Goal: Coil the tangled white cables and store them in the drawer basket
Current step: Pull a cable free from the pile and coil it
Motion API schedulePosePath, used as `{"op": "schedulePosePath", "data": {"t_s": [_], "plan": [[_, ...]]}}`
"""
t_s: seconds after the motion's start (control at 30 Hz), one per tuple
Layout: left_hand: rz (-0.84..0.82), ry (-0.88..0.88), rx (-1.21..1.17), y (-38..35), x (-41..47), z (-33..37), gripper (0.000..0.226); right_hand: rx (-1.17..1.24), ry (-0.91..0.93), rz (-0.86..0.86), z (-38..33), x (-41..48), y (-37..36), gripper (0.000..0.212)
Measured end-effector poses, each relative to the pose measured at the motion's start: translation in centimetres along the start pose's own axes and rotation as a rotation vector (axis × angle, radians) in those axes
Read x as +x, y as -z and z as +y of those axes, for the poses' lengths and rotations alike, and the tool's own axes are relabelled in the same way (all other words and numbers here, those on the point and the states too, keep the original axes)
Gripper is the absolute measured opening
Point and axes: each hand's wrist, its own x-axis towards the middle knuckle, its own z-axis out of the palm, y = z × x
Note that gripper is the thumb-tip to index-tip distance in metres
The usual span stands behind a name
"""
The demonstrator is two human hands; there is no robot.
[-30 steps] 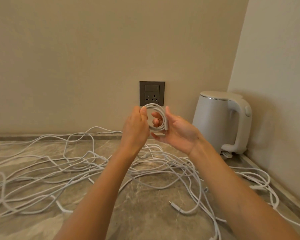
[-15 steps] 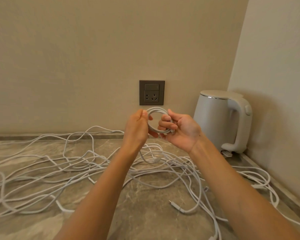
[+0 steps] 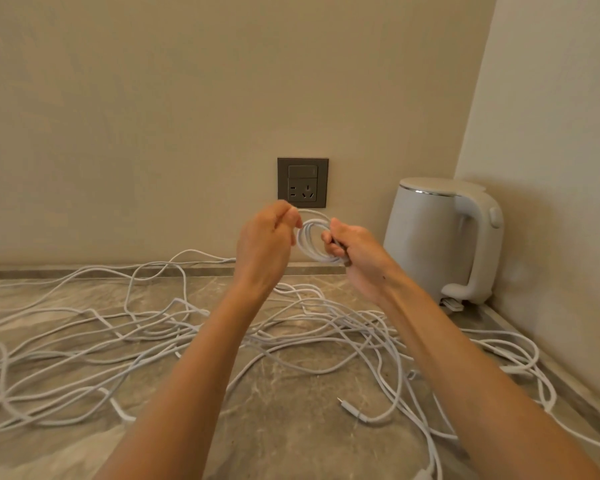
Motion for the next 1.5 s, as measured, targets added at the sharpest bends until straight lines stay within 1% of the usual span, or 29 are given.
{"op": "schedulePosePath", "data": {"t_s": [0.1,0.17,0.27,0.37,0.4,0.47,0.5,0.57,0.67,0.77,0.9,1.07,1.17,1.27,1.37,1.5], "plan": [[-0.178,-0.029,-0.149,-0.7,-0.3,0.4,0.031,0.007,0.059,0.128,0.0,0.4,0.5,0.048],[-0.277,-0.017,-0.204,-1.2,-0.5,0.3,0.033,0.076,0.089,0.166,0.0,0.5,0.9,0.049],[-0.41,0.007,-0.241,-1.8,-0.8,0.1,0.035,0.319,0.082,0.163,-0.5,0.7,1.3,0.045],[-0.494,0.055,-0.283,-1.9,-0.9,0.3,0.034,0.627,0.014,0.116,-1.0,0.7,1.8,0.042],[-0.527,0.077,-0.284,-1.8,-1.0,0.2,0.034,0.721,-0.009,0.101,-1.2,0.7,2.0,0.042],[-0.601,0.093,-0.206,-1.8,-1.2,-0.4,0.035,0.872,-0.046,0.084,-1.7,0.5,2.7,0.043],[-0.628,0.085,-0.141,-1.9,-1.3,-0.9,0.036,0.916,-0.066,0.068,-2.0,0.3,3.1,0.044],[-0.627,0.045,-0.027,-2.1,-1.2,-1.7,0.037,0.944,-0.129,0.02,-2.4,0.1,3.5,0.048],[-0.549,-0.042,0.13,-1.7,-0.8,-2.3,0.036,0.881,-0.221,-0.032,-2.4,-0.1,3.6,0.05],[-0.476,-0.103,0.234,-0.7,-0.5,-2.6,0.029,0.767,-0.286,-0.08,-2.3,-0.3,3.4,0.047],[-0.492,-0.095,0.361,-0.4,-0.4,-2.8,0.021,0.632,-0.4,-0.22,-1.7,-0.4,3.0,0.033],[-0.489,-0.108,0.527,0.3,-0.4,-2.9,0.019,0.435,-0.492,-0.382,-0.6,-0.3,3.0,0.035],[-0.505,-0.055,0.559,0.7,-0.2,-3.3,0.02,0.363,-0.511,-0.456,0.1,-0.2,2.6,0.036],[-0.517,-0.019,0.591,0.6,0.0,-3.4,0.026,0.29,-0.554,-0.509,0.6,0.0,1.8,0.036],[-0.524,-0.008,0.585,0.2,0.0,-2.9,0.023,0.244,-0.615,-0.509,1.0,0.1,1.5,0.04],[-0.498,-0.002,0.508,-0.2,0.2,-2.0,0.022,0.028,-0.603,-0.473,0.9,0.0,1.4,0.039]]}}
